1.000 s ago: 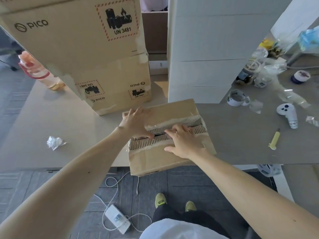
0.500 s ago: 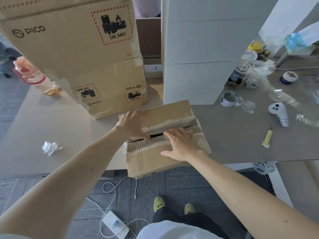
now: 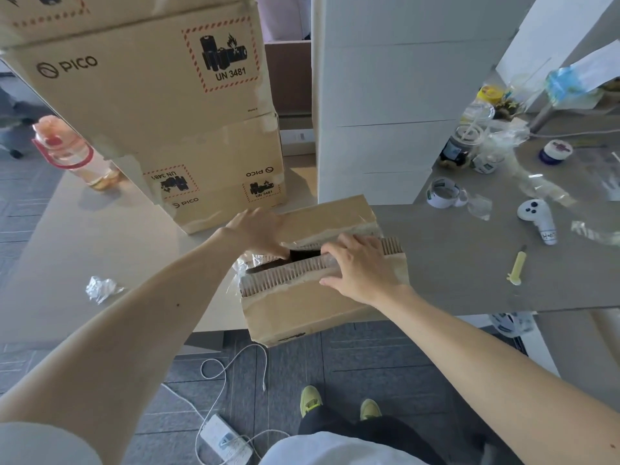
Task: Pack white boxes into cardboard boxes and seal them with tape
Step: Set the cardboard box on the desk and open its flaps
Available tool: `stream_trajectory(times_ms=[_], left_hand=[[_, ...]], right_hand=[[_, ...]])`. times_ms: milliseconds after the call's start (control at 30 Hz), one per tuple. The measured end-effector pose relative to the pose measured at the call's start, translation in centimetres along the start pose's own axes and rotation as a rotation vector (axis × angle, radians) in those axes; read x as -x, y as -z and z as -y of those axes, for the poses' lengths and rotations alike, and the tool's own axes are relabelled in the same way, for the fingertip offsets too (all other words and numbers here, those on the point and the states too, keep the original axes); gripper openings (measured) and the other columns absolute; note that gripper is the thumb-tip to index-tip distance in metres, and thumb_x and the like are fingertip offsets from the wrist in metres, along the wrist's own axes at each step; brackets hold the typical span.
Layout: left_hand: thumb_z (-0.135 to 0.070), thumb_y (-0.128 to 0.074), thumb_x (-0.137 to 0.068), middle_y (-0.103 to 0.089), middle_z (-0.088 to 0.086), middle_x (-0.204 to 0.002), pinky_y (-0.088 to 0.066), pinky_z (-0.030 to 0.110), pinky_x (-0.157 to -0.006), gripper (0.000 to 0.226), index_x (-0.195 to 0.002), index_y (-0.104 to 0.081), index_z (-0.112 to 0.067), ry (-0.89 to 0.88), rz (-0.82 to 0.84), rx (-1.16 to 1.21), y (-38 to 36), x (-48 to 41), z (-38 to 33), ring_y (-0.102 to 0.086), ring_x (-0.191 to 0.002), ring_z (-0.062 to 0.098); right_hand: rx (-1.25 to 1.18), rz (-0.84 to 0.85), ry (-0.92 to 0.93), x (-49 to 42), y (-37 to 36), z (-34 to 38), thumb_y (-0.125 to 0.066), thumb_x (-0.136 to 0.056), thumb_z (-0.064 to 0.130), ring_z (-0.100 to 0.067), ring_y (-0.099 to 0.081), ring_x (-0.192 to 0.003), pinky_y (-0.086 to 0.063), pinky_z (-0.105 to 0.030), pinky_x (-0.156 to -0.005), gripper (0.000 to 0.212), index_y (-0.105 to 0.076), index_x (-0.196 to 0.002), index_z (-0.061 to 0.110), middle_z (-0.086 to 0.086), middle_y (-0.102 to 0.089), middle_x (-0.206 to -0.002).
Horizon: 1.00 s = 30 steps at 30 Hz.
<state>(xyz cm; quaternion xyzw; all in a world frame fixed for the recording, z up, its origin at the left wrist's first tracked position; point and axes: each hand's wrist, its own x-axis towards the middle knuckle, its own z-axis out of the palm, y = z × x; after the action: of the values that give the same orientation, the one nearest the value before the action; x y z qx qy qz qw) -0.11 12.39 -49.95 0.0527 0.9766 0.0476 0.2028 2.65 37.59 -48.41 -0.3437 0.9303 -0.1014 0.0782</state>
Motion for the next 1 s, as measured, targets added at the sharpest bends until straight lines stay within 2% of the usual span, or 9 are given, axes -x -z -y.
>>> stream_trajectory(times_ms=[100,200,267,367,433,533,733,867,1000], left_hand=[[-0.071,-0.056,-0.068,-0.059,-0.008,-0.085,-0.053,0.038,-0.082,0.050,-0.095,-0.050,-0.029,0.057,0.089,0.114,1.1,-0.3,0.6,-0.060,-0.085,0.021],[-0.062,-0.053,-0.065,-0.043,-0.004,-0.064,-0.038,0.043,-0.066,0.041,-0.076,-0.052,-0.022,0.071,0.055,0.405,2.9,-0.6,1.8,-0.043,-0.061,0.020],[-0.066,-0.056,-0.065,-0.037,-0.005,-0.054,-0.030,0.035,-0.060,0.053,-0.068,-0.054,-0.012,0.087,-0.029,0.420,4.1,-0.9,2.4,-0.035,-0.053,0.016],[-0.069,-0.064,-0.073,-0.062,-0.004,-0.072,-0.048,0.036,-0.071,0.047,-0.084,-0.069,-0.024,0.145,-0.291,0.254,5.4,-1.1,2.9,-0.058,-0.071,0.021],[-0.047,-0.071,-0.082,-0.065,0.003,-0.099,-0.051,0.043,-0.082,0.029,-0.100,-0.067,-0.024,0.201,-0.505,0.163,5.6,-1.2,2.8,-0.061,-0.092,0.030],[-0.022,-0.076,-0.079,-0.050,0.012,-0.126,-0.040,0.052,-0.098,0.047,-0.122,-0.057,-0.016,0.210,-0.669,-0.019,4.3,-1.5,2.5,-0.050,-0.115,0.035],[-0.030,-0.058,-0.089,-0.033,0.006,-0.151,-0.022,0.057,-0.114,0.058,-0.142,-0.037,-0.022,0.227,-0.534,0.045,-0.1,-2.1,2.1,-0.027,-0.140,0.031],[-0.052,-0.052,-0.091,0.002,0.002,-0.166,-0.017,0.061,-0.117,0.076,-0.154,-0.015,-0.029,0.280,-0.352,0.133,-2.1,-2.1,1.8,0.003,-0.152,0.029],[-0.061,-0.052,-0.090,0.018,-0.001,-0.165,-0.009,0.064,-0.118,0.087,-0.158,-0.003,-0.033,0.307,-0.313,0.155,-3.4,-1.6,1.2,0.015,-0.152,0.028]], right_hand=[[-0.163,0.011,0.033,1.9,3.2,0.0,-0.069,-0.077,0.061,-0.010,-0.053,-0.078,-0.046,-0.030,-0.077,0.050,-0.066,-0.109,0.023,0.008,-0.057,-0.094],[-0.233,0.180,0.065,4.2,5.0,-0.7,-0.065,-0.069,0.074,-0.002,-0.048,-0.073,-0.034,-0.019,-0.061,0.059,-0.067,-0.105,0.027,0.012,-0.054,-0.089],[-0.281,0.259,0.037,5.7,5.0,-1.3,-0.059,-0.068,0.078,0.001,-0.048,-0.078,-0.035,-0.017,-0.065,0.064,-0.065,-0.109,0.030,0.014,-0.054,-0.092],[-0.396,0.281,-0.056,6.8,4.3,-1.8,-0.053,-0.076,0.075,-0.002,-0.053,-0.093,-0.046,-0.025,-0.081,0.057,-0.065,-0.111,0.032,0.015,-0.056,-0.103],[-0.466,0.283,-0.097,7.0,3.8,-2.0,-0.048,-0.083,0.071,-0.005,-0.053,-0.108,-0.045,-0.032,-0.095,0.053,-0.064,-0.115,0.032,0.012,-0.057,-0.115],[-0.337,0.318,-0.135,7.5,2.2,-2.3,-0.044,-0.096,0.056,-0.012,-0.040,-0.132,-0.040,-0.045,-0.108,0.045,-0.049,-0.135,0.033,0.009,-0.043,-0.143],[-0.115,0.365,-0.300,9.1,-3.2,-4.2,-0.026,-0.093,0.068,-0.025,0.012,-0.150,-0.007,-0.057,-0.117,0.067,-0.019,-0.151,0.036,0.004,0.011,-0.163],[-0.079,0.279,-0.273,9.3,-5.2,-5.4,0.004,-0.072,0.086,-0.022,0.018,-0.149,-0.017,-0.057,-0.119,0.100,-0.028,-0.150,0.033,0.002,0.009,-0.164],[-0.046,0.290,-0.254,9.0,-4.7,-5.8,-0.022,-0.083,0.081,-0.019,0.015,-0.149,-0.006,-0.062,-0.115,0.080,-0.031,-0.148,0.036,0.004,0.006,-0.164]])
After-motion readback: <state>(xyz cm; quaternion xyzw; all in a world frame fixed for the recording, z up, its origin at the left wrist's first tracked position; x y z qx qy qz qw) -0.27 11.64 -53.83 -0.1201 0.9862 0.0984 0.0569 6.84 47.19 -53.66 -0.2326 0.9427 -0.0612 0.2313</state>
